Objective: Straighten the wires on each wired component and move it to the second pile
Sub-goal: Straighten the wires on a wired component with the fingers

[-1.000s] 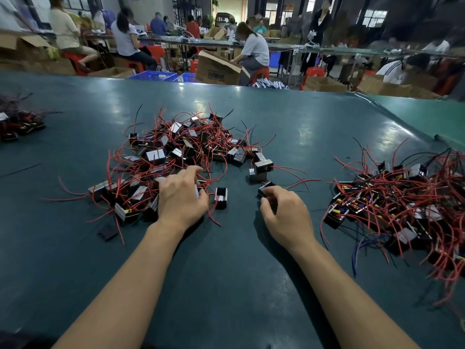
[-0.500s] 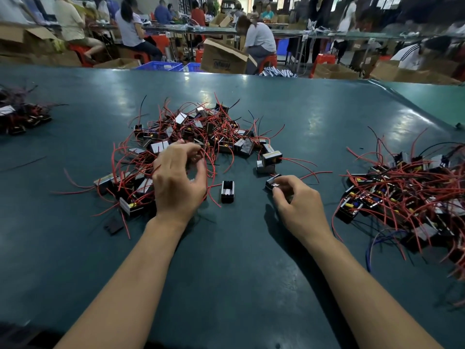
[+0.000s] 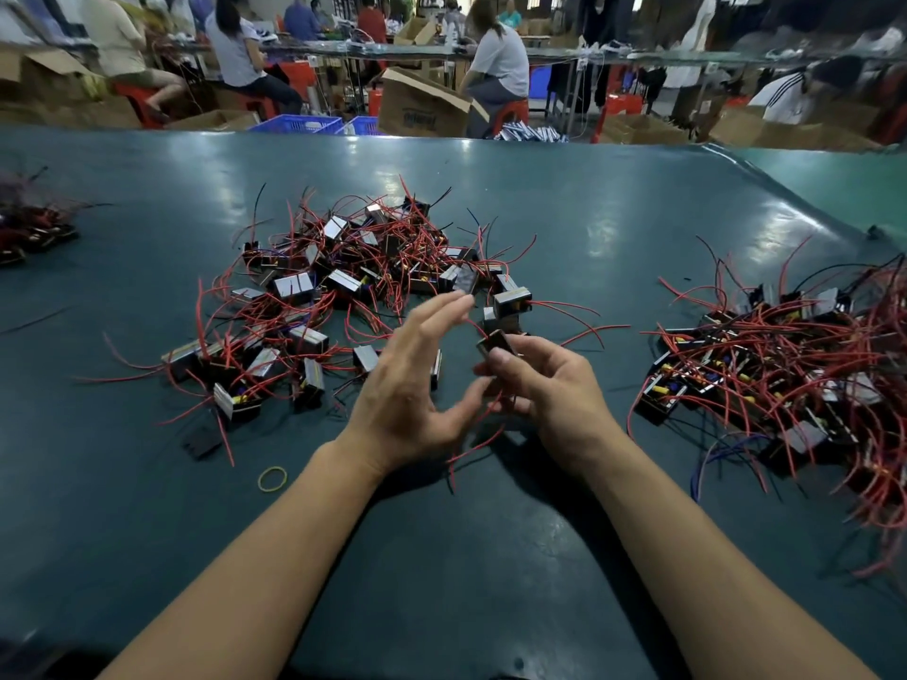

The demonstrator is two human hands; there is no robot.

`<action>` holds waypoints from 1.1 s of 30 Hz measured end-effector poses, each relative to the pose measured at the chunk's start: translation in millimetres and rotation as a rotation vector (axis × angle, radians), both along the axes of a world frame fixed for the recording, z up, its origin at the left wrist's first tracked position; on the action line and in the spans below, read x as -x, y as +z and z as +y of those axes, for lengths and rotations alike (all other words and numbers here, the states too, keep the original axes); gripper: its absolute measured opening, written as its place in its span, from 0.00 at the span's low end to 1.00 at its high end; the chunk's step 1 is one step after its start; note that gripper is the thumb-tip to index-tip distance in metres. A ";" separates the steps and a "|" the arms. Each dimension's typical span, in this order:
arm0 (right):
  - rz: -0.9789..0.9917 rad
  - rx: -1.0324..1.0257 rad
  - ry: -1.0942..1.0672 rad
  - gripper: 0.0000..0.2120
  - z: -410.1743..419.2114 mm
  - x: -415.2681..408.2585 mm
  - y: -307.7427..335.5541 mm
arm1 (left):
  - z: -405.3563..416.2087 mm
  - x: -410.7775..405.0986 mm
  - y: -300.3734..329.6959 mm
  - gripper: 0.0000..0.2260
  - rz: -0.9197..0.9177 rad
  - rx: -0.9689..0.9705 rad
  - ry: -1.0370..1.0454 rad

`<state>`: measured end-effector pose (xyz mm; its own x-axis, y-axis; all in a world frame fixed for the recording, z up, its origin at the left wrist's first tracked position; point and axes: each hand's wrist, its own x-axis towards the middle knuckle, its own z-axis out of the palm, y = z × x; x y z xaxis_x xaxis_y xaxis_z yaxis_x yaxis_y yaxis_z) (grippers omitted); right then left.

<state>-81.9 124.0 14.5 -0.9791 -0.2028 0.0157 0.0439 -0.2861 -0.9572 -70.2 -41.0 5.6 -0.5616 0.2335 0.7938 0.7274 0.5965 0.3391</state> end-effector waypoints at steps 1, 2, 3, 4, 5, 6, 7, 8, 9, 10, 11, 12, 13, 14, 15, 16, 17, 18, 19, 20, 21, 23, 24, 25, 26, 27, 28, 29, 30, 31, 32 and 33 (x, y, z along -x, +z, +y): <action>-0.031 0.045 -0.022 0.04 1.0 0.8 1.4 | -4.2 1.3 1.1 0.25 0.024 -0.026 0.069; -0.058 0.071 -0.049 0.03 2.6 1.5 2.9 | -9.1 2.8 1.8 0.22 0.061 -0.058 0.146; -0.083 0.081 -0.078 0.03 4.5 2.5 4.3 | -14.3 4.4 2.4 0.18 0.099 -0.083 0.228; -0.106 0.088 -0.101 0.04 6.7 3.8 5.8 | -19.3 5.6 2.6 0.14 0.130 -0.088 0.312; -0.130 0.101 -0.115 0.05 8.9 5.1 7.3 | -24.0 6.6 2.3 0.11 0.140 -0.070 0.383; -0.156 0.118 -0.115 0.06 11.3 5.9 8.9 | -28.0 6.8 1.3 0.08 0.121 -0.039 0.433; -0.180 0.138 -0.097 0.08 13.3 6.2 10.6 | -30.3 6.6 0.4 0.07 0.073 -0.009 0.466; -0.202 0.153 -0.062 0.09 15.0 5.7 12.2 | -31.5 6.0 -0.5 0.07 0.009 0.013 0.488; -0.221 0.158 -0.019 0.11 16.2 4.9 13.5 | -31.1 5.5 -0.9 0.08 -0.047 0.035 0.504; -0.233 0.153 0.023 0.12 17.1 4.0 14.4 | -30.0 5.0 -0.7 0.10 -0.078 0.062 0.507; -0.237 0.139 0.065 0.13 18.1 3.2 14.8 | -28.0 4.3 0.1 0.12 -0.085 0.097 0.489; -0.237 0.119 0.103 0.14 18.9 2.8 14.8 | -25.2 3.7 0.9 0.14 -0.085 0.140 0.448; -0.237 0.098 0.136 0.14 19.4 2.6 14.2 | -21.8 3.4 1.7 0.17 -0.098 0.191 0.396; -0.239 0.082 0.164 0.14 19.7 2.2 13.7 | -18.5 3.3 1.8 0.21 -0.133 0.250 0.346; -0.241 0.071 0.188 0.14 20.2 1.7 13.0 | -15.7 3.8 1.1 0.24 -0.188 0.306 0.307; -0.238 0.062 0.210 0.14 20.8 1.3 12.2 | -13.4 4.9 -0.7 0.25 -0.248 0.345 0.284; -0.226 0.055 0.228 0.14 21.6 1.1 11.4 | -11.6 6.3 -3.1 0.25 -0.303 0.362 0.275; -0.205 0.056 0.241 0.14 23.0 1.0 10.9 | -10.8 7.6 -5.8 0.23 -0.336 0.356 0.284; -0.186 0.065 0.245 0.15 24.6 1.1 10.6 | -10.9 8.7 -7.8 0.20 -0.342 0.334 0.310; -0.178 0.083 0.237 0.15 26.2 1.6 10.5 | -12.6 9.8 -9.1 0.17 -0.331 0.303 0.346; -0.180 0.100 0.221 0.15 27.7 2.7 10.9 | -15.2 10.9 -9.6 0.16 -0.321 0.274 0.390; -0.191 0.096 0.181 0.14 29.6 4.1 12.2 | -20.6 11.8 -8.6 0.16 -0.312 0.246 0.485; -0.198 0.078 0.163 0.12 29.4 4.3 12.8 | -22.7 11.8 -7.9 0.16 -0.295 0.238 0.527; -0.205 0.056 0.147 0.11 28.7 4.3 13.1 | -24.1 11.4 -7.0 0.15 -0.274 0.223 0.559; -0.212 0.031 0.130 0.09 27.6 4.1 13.3 | -24.8 10.7 -6.0 0.15 -0.252 0.202 0.583; -0.210 0.006 0.109 0.09 26.6 3.7 14.1 | -25.1 10.1 -5.0 0.15 -0.236 0.180 0.602; -0.195 -0.017 0.084 0.09 26.3 3.4 15.0 | -25.4 9.9 -4.1 0.15 -0.237 0.158 0.621; -0.167 -0.034 0.052 0.09 27.1 3.4 16.0 | -26.1 10.3 -4.1 0.17 -0.259 0.133 0.646; -0.133 -0.040 0.014 0.10 29.1 3.7 17.0 | -27.7 11.0 -4.4 0.21 -0.297 0.100 0.675; -0.103 -0.032 -0.027 0.10 31.7 4.1 18.2 | -30.3 11.7 -4.7 0.24 -0.338 0.056 0.701; -0.087 -0.004 -0.061 0.10 34.7 5.1 18.5 | -33.5 12.0 -5.2 0.26 -0.361 0.006 0.714; -0.084 0.038 -0.083 0.11 37.0 6.0 18.5 | -36.7 11.8 -5.5 0.26 -0.363 -0.038 0.709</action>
<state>-87.9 160.9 33.0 -0.9907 -0.1215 -0.0606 0.0977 -0.3279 -0.9396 -82.0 -77.7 0.1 -0.7911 -0.2999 0.5331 0.0190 0.8590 0.5116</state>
